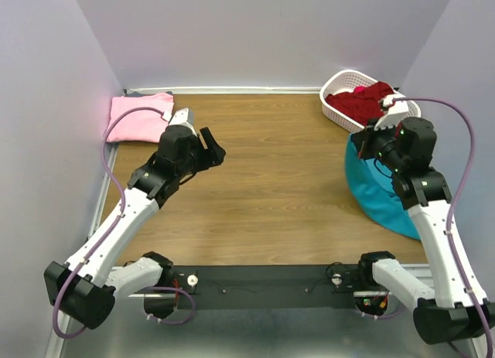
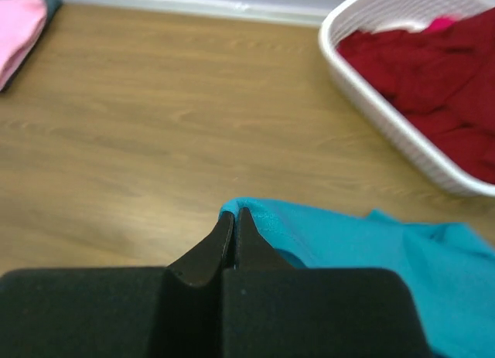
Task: Fold and stack the t-shirts
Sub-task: Flatten the tshirt out
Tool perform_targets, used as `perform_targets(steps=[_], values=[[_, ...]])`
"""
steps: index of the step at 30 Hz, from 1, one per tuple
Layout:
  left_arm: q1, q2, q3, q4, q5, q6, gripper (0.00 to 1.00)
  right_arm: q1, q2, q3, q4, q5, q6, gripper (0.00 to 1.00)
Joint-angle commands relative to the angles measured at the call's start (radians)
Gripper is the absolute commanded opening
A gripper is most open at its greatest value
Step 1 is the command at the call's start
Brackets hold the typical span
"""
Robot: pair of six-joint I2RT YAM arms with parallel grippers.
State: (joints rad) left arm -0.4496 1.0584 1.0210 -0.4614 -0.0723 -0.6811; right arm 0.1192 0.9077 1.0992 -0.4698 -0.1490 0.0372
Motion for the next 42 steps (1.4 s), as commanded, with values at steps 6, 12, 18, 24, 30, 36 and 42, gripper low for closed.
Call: perform_targets(steps=[6, 12, 18, 24, 30, 36, 42], values=[[-0.021, -0.077, 0.01, 0.087, -0.061, 0.017, 0.81, 0.153, 0.227, 0.022, 0.022, -0.308, 0.158, 0.0], [-0.023, -0.135, -0.082, 0.06, -0.066, 0.018, 0.81, 0.546, 0.48, 0.125, 0.068, -0.155, 0.21, 0.01], [-0.026, -0.221, -0.16, 0.021, -0.067, -0.009, 0.81, 0.631, 0.692, 0.333, 0.076, -0.11, 0.233, 0.0], [-0.026, -0.307, -0.161, -0.022, -0.161, -0.058, 0.81, 0.704, 0.836, 0.815, 0.072, -0.144, 0.19, 0.01], [-0.026, -0.325, -0.081, -0.068, -0.23, -0.051, 0.81, 0.706, 0.807, 1.099, 0.074, -0.032, 0.064, 0.0], [-0.027, -0.319, -0.07, -0.072, -0.256, -0.046, 0.8, 0.708, 0.535, 0.723, 0.077, 0.135, -0.198, 0.01], [-0.027, -0.322, -0.117, -0.075, -0.245, -0.064, 0.8, 0.706, 0.252, 0.179, 0.092, 0.357, -0.293, 0.01]])
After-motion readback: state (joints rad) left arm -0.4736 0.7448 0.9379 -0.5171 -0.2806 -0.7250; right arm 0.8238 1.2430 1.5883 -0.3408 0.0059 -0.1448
